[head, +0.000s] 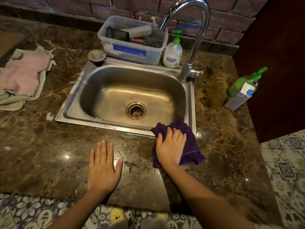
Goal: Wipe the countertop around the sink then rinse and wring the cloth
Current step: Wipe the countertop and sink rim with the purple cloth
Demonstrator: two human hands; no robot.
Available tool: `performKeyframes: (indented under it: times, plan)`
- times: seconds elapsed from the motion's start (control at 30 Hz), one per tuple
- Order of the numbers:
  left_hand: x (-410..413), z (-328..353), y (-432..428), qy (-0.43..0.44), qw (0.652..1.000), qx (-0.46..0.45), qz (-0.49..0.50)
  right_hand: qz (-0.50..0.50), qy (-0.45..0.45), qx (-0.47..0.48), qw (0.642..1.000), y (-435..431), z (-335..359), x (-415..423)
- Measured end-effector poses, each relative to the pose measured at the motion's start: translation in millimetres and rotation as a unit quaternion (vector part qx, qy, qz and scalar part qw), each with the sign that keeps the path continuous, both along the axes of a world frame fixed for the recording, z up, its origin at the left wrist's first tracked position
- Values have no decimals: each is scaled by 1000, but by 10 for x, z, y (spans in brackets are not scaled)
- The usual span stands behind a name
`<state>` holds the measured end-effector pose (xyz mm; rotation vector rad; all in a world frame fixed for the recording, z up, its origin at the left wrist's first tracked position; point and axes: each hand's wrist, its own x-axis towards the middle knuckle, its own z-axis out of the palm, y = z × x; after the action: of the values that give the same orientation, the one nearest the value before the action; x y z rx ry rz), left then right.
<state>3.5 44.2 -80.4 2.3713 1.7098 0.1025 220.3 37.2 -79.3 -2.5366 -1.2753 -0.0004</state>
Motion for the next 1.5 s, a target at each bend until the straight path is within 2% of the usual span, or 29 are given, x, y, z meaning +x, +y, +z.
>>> performKeyframes:
  times: [0.27,0.47,0.53,0.63,0.73,0.83,0.93,1.03,1.23,1.5]
  plan:
    - [-24,-48,-2,7,1000,8,4,100,31,-44,994,524,82,-709]
    - [-43,-56,-6,-6,1000,7,1,225,73,-36,971,572,292,-499]
    - [-49,-44,-3,-6,1000,0,-2,220,68,4,973,370,435,-287]
    - [-57,-33,0,-6,1000,-10,-4,156,25,81,984,-155,565,154]
    - [-58,-14,1,-11,1000,-22,-6,158,7,35,987,-654,503,524]
    - [-74,4,24,-29,999,-38,-13,232,23,-61,970,-893,276,614]
    - [-139,38,42,-73,995,-69,-13,265,43,-74,960,-848,207,558]
    - [-316,92,83,-100,993,-57,12,311,58,-87,945,-711,183,424]
    - [-882,137,400,-56,992,-12,109,431,34,-115,894,-229,184,13]
    - [-1637,96,878,0,968,7,251,534,34,-98,839,442,167,-718]
